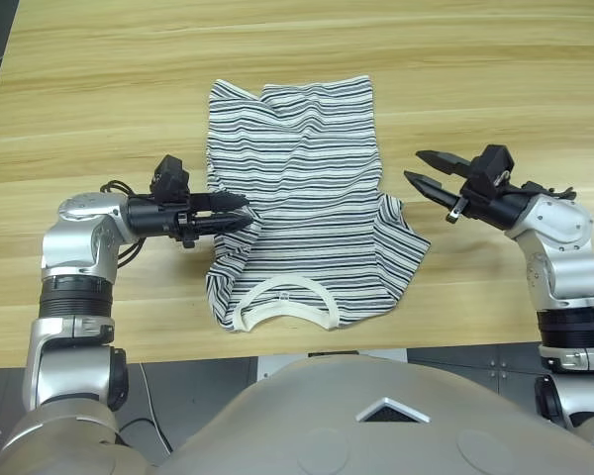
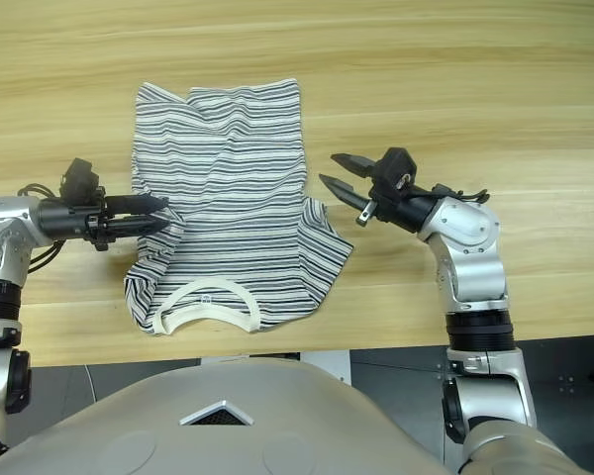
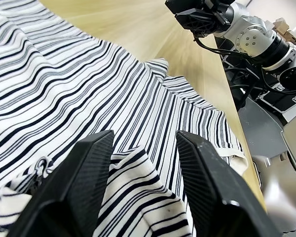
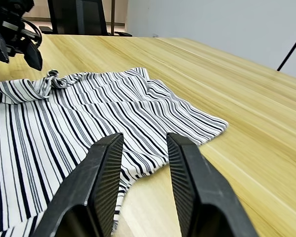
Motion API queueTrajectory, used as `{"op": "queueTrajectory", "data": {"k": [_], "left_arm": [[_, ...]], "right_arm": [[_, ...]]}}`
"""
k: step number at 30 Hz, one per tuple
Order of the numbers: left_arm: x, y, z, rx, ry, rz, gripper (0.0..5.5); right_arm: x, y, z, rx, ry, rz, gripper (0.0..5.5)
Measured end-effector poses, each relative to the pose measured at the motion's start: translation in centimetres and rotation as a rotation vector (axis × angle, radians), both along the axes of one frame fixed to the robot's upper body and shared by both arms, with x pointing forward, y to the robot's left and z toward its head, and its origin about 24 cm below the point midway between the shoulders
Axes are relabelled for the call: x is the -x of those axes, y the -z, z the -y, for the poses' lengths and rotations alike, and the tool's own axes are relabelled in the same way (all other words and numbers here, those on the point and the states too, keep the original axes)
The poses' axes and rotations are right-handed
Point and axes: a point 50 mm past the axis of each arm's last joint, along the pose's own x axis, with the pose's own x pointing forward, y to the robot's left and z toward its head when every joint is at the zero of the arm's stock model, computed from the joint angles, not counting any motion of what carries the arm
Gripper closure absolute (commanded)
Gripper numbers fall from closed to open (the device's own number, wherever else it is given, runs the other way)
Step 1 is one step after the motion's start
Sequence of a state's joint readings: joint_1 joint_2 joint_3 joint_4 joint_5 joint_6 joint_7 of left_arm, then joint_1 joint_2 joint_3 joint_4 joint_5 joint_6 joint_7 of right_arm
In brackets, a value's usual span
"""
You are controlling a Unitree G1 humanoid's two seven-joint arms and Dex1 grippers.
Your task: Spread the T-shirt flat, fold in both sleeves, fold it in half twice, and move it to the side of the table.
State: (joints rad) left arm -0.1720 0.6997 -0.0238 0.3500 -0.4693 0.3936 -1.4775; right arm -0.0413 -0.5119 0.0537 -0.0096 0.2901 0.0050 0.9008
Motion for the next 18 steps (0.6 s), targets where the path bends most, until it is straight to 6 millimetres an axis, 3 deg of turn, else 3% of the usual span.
{"op": "queueTrajectory", "data": {"k": [6,8,13,18], "left_arm": [[-0.2,-0.1,0.2,0.039,-0.037,0.014,3.15],[-0.3,-0.7,-0.4,0.039,-0.034,0.097,3.15],[3.0,-2.5,-5.7,0.016,-0.07,0.177,3.15],[4.2,-2.5,-7.4,-0.111,-0.053,0.223,3.15]], "right_arm": [[-0.3,-0.4,0.8,0.007,0.019,-0.004,3.86],[-0.3,-0.6,1.3,0.015,0.032,0.001,3.86],[-0.7,-0.8,2.3,0.035,0.045,-0.004,3.86],[-0.9,-1.0,2.5,0.033,0.057,0.003,3.86]]}}
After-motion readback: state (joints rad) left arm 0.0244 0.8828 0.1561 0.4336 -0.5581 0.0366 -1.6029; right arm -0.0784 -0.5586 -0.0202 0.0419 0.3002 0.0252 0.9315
